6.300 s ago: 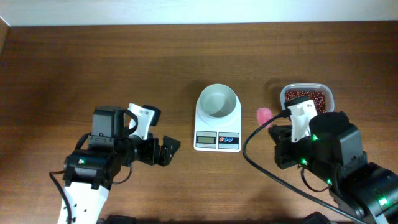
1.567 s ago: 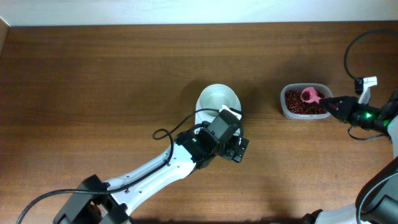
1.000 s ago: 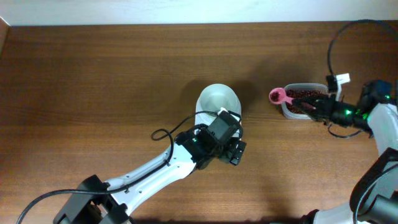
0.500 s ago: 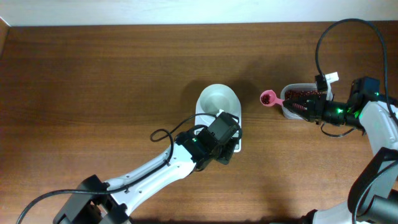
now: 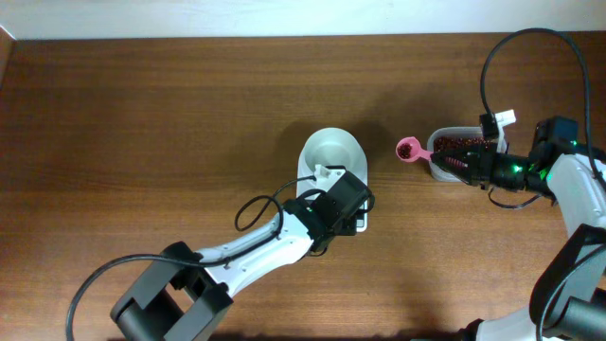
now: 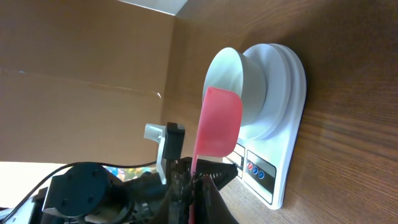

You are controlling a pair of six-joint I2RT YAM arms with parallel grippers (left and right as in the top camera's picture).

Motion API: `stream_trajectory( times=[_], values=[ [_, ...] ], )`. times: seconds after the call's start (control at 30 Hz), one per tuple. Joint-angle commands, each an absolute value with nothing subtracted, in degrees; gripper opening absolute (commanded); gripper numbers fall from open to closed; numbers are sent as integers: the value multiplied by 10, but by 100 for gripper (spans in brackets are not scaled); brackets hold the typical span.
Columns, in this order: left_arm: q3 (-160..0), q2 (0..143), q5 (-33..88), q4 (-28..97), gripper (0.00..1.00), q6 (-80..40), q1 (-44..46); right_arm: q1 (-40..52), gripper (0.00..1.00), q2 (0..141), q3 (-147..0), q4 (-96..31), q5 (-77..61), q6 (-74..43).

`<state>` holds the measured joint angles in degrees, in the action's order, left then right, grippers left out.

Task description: Scoop and weigh 50g on scale

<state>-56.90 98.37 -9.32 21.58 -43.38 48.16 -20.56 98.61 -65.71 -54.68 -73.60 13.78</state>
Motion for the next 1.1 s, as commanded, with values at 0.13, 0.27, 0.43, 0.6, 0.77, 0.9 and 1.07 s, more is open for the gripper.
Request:
stream_trajectory(
  times=[0.13,0.27,0.43,0.6,0.77,0.9,1.07],
  values=[
    [-574,1007,-104,195,0,-444,484,-203,4,988,-655,-547,-743,146],
    [-574,1016,-97,189,0,-458,473,-203,4,988,-655,-547,-743,146],
    [-574,1023,-89,182,0,-458,470,-203,4,988,-655,-547,-744,146],
    [-574,1032,-73,176,0,-458,466,-203,4,988,-655,-547,-744,146],
    [-574,1036,-73,185,0,-482,455,-203,4,988,-655,-547,-743,146],
    [-574,1043,-63,189,0,-501,444,-203,4,988,-655,-547,-743,146],
    [-575,1037,-28,187,0,-500,445,-203,4,988,-655,-547,-744,146]
  ],
)
